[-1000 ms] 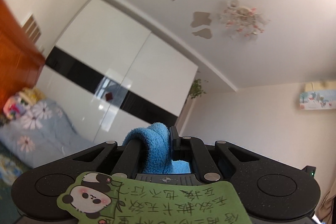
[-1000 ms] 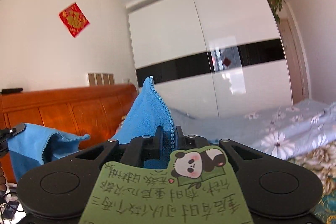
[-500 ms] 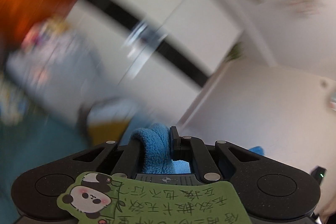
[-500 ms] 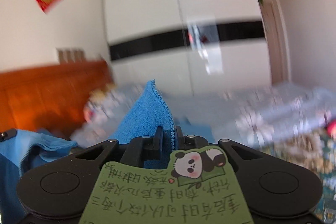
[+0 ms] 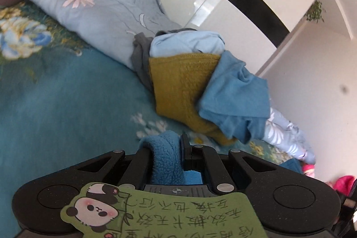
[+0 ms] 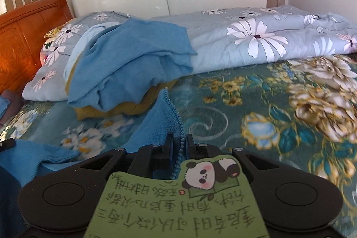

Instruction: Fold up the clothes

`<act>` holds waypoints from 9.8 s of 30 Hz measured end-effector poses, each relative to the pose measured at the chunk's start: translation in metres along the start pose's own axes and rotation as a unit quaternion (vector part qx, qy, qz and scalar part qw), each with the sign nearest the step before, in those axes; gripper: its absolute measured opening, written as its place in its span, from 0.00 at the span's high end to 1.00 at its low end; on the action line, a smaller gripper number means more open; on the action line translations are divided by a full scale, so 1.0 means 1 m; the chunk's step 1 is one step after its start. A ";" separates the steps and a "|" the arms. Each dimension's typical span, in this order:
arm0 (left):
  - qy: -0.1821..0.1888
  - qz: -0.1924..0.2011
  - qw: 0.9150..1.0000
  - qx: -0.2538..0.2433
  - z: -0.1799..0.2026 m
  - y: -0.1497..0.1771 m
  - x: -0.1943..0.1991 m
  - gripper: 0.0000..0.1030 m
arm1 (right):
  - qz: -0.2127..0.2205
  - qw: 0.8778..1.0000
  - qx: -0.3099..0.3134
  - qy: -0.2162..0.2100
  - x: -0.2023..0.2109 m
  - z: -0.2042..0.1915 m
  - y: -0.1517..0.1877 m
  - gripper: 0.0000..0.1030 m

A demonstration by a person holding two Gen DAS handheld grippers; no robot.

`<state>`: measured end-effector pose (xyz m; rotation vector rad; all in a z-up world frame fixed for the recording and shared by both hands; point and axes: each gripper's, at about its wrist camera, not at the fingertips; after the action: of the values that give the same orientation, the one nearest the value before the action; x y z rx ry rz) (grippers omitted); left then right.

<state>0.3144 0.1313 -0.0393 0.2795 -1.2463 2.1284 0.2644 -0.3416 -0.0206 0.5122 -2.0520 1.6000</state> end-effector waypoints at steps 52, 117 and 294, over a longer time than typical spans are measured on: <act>0.011 -0.068 0.997 -0.023 -0.063 0.154 0.253 0.17 | -0.079 0.994 -0.076 0.008 0.270 0.016 0.222 0.57; -0.006 -0.092 0.996 -0.012 -0.040 0.208 0.232 0.94 | 0.006 0.997 0.002 -0.071 0.196 -0.073 0.093 0.65; 0.014 -0.106 0.983 -0.152 0.105 -0.009 -0.142 0.92 | -0.024 0.999 -0.010 -0.028 -0.073 0.028 -0.041 0.91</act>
<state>0.4152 -0.0145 -0.0460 0.2360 -1.4357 1.7295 0.3422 -0.3788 -0.0364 0.5996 -2.0785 1.5512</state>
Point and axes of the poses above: each gripper's, at about its wrist camera, not at the fingertips, and x roughly against the way its jaws point, z to its right, y to its underside, and after that the axes turned 1 degree about -x, right-handed
